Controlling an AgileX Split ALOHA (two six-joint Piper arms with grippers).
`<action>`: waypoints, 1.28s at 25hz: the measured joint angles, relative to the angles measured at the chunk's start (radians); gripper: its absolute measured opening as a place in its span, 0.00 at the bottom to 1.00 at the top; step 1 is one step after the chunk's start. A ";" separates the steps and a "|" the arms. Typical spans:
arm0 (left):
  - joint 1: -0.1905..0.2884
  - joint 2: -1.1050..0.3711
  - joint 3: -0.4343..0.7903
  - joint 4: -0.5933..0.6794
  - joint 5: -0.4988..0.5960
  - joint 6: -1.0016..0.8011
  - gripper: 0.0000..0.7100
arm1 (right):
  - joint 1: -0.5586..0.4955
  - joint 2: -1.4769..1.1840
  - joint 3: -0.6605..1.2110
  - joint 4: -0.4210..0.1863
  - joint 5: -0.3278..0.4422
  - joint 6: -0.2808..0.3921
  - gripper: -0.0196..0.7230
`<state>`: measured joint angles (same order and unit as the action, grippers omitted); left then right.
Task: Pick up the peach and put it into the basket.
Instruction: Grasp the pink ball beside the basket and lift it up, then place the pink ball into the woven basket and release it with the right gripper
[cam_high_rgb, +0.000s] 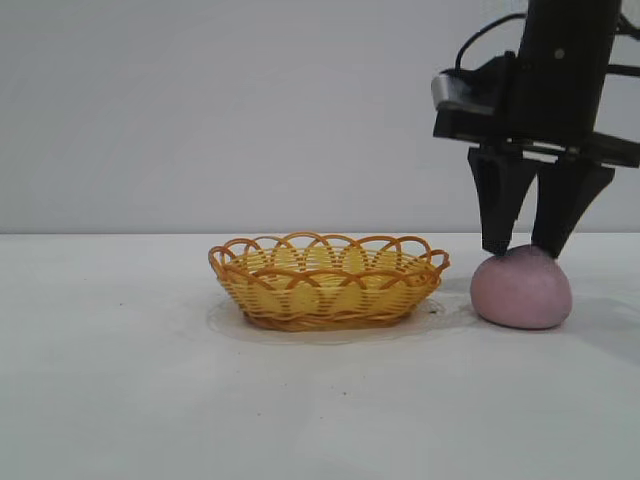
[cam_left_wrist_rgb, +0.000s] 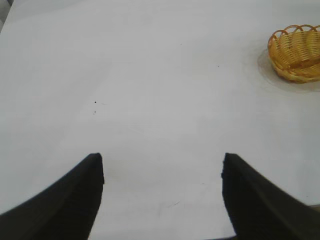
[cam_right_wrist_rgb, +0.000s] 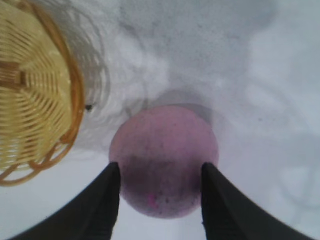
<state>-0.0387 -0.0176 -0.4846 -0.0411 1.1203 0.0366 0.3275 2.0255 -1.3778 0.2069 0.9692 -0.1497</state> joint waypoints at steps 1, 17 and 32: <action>0.000 0.000 0.000 0.000 0.000 0.000 0.63 | 0.000 0.011 0.000 0.000 -0.002 0.000 0.41; 0.000 0.000 0.000 0.000 0.000 0.000 0.63 | 0.002 -0.006 -0.262 0.009 0.195 -0.049 0.03; 0.000 0.000 0.000 0.000 0.000 0.000 0.63 | 0.244 0.093 -0.307 0.053 0.107 -0.075 0.03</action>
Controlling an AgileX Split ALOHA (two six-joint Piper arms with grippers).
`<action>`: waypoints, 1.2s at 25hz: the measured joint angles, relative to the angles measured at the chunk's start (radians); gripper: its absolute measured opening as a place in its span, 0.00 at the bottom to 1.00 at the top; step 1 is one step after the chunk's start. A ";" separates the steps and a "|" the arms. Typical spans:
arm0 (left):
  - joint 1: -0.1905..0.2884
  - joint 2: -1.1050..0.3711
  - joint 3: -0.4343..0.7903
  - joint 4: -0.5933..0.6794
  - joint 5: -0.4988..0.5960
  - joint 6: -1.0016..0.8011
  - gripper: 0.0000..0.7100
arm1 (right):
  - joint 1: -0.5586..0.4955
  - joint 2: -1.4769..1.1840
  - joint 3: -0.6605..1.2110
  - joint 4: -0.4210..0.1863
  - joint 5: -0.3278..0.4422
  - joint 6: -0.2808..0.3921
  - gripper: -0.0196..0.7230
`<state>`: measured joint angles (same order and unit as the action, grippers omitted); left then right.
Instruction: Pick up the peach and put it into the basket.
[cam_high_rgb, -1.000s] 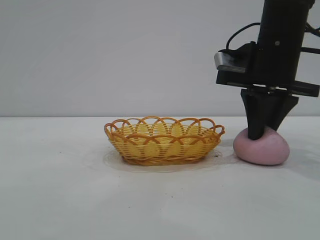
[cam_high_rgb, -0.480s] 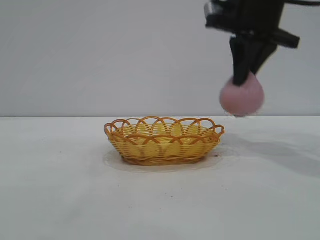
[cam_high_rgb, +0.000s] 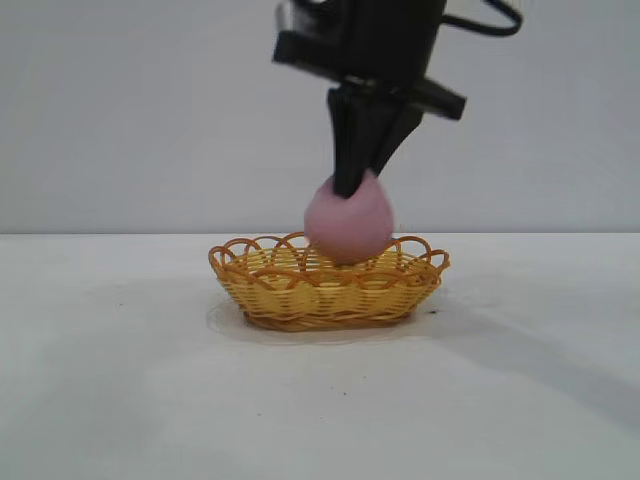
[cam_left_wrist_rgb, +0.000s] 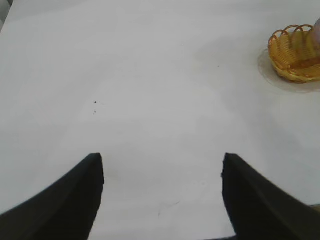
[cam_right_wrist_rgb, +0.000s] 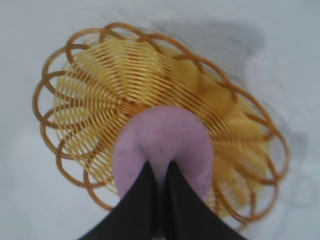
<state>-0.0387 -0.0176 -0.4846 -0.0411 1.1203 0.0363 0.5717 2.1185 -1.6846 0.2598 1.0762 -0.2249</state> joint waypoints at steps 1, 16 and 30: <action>0.000 0.000 0.000 0.000 0.000 0.000 0.63 | 0.003 0.011 0.000 0.002 -0.009 0.000 0.11; 0.000 0.000 0.000 0.000 0.000 0.000 0.63 | -0.026 0.008 -0.033 -0.054 -0.029 0.045 0.70; 0.000 0.000 0.000 0.000 0.000 0.000 0.63 | -0.315 -0.015 -0.100 -0.296 0.105 0.194 0.68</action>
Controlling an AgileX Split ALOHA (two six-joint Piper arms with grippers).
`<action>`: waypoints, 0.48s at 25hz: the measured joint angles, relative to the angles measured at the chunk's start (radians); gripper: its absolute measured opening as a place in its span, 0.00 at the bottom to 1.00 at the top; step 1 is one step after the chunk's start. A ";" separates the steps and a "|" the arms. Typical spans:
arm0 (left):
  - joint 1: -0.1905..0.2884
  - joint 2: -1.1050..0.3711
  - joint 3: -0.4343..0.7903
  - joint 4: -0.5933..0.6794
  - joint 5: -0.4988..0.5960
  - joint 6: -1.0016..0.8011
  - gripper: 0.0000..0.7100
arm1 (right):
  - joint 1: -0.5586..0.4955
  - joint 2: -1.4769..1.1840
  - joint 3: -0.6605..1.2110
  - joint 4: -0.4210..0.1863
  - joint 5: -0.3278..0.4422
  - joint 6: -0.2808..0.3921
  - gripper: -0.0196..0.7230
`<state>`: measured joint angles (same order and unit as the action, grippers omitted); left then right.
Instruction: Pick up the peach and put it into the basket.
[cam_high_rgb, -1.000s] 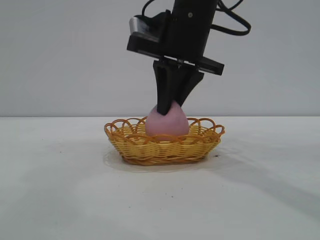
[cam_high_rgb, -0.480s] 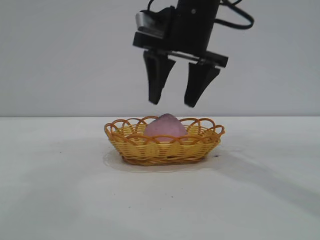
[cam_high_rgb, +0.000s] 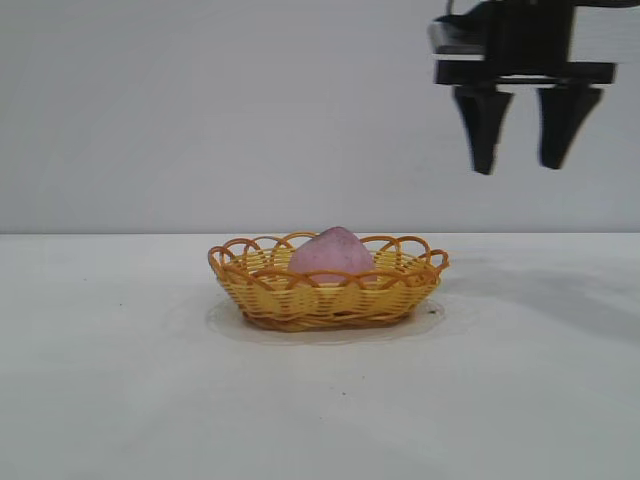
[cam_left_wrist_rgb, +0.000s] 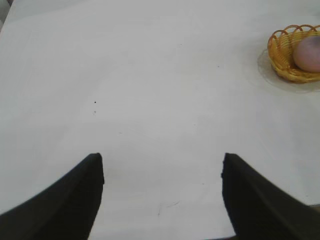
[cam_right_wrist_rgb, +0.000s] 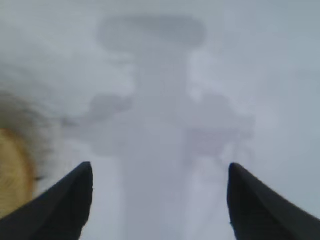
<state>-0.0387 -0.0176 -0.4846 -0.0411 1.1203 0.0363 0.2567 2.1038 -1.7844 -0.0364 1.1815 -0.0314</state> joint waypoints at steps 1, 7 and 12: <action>0.000 0.000 0.000 0.000 0.000 0.000 0.63 | -0.019 0.000 0.000 -0.010 0.000 0.023 0.68; 0.000 0.000 0.000 0.000 0.000 0.000 0.63 | -0.104 0.000 -0.002 -0.046 0.013 0.031 0.68; 0.000 0.000 0.000 0.000 0.000 0.000 0.63 | -0.195 0.000 -0.002 -0.044 0.039 0.029 0.68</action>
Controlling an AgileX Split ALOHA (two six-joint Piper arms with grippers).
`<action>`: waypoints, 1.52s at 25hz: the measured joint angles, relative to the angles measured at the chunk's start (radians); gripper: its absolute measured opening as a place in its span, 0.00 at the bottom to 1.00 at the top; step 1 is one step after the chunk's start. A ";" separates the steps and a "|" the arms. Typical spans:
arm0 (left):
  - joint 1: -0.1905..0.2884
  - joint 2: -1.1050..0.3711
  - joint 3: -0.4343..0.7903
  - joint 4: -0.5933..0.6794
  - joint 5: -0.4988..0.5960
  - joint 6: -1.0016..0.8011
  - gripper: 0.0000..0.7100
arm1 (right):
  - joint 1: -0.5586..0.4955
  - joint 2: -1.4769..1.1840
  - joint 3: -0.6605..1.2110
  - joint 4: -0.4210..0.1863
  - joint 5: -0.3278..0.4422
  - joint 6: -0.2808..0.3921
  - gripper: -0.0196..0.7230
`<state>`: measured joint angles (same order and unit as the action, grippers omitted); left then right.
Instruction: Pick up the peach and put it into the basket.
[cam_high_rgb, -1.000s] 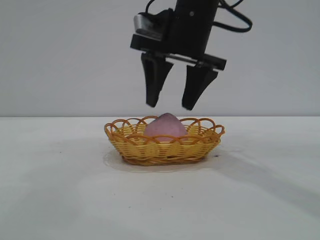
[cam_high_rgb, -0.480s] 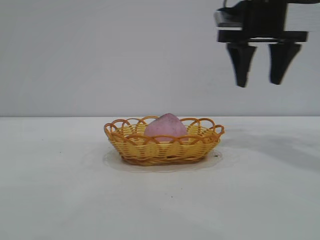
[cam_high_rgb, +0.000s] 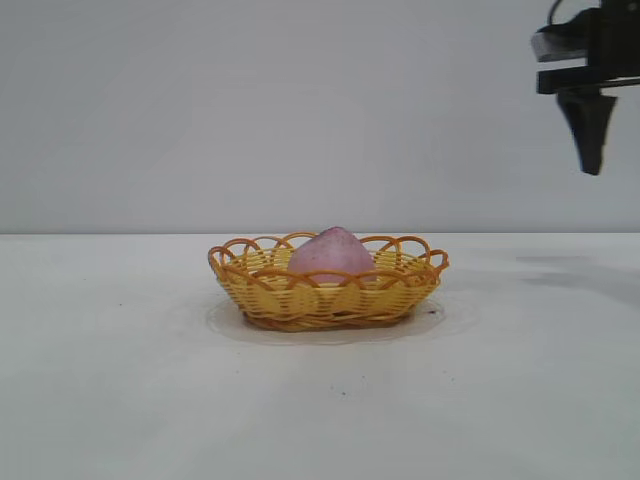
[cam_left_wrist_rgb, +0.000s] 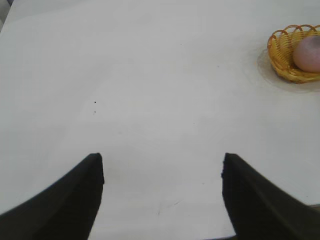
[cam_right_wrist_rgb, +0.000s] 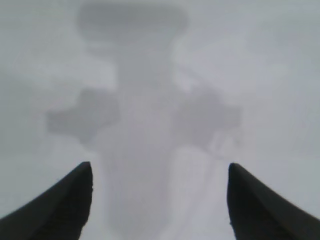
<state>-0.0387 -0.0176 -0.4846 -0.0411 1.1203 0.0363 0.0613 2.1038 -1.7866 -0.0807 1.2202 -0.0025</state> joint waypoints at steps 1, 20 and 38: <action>0.000 0.000 0.000 0.000 0.000 0.000 0.63 | -0.017 -0.001 0.000 0.002 0.002 0.000 0.68; 0.000 0.000 0.000 0.000 0.000 -0.002 0.63 | -0.045 -0.699 0.617 0.090 -0.141 0.006 0.68; 0.000 0.000 0.000 0.000 0.000 -0.002 0.63 | -0.045 -1.672 1.287 0.087 -0.247 0.019 0.68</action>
<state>-0.0387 -0.0176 -0.4846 -0.0411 1.1203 0.0346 0.0167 0.4320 -0.5000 0.0061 0.9729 0.0163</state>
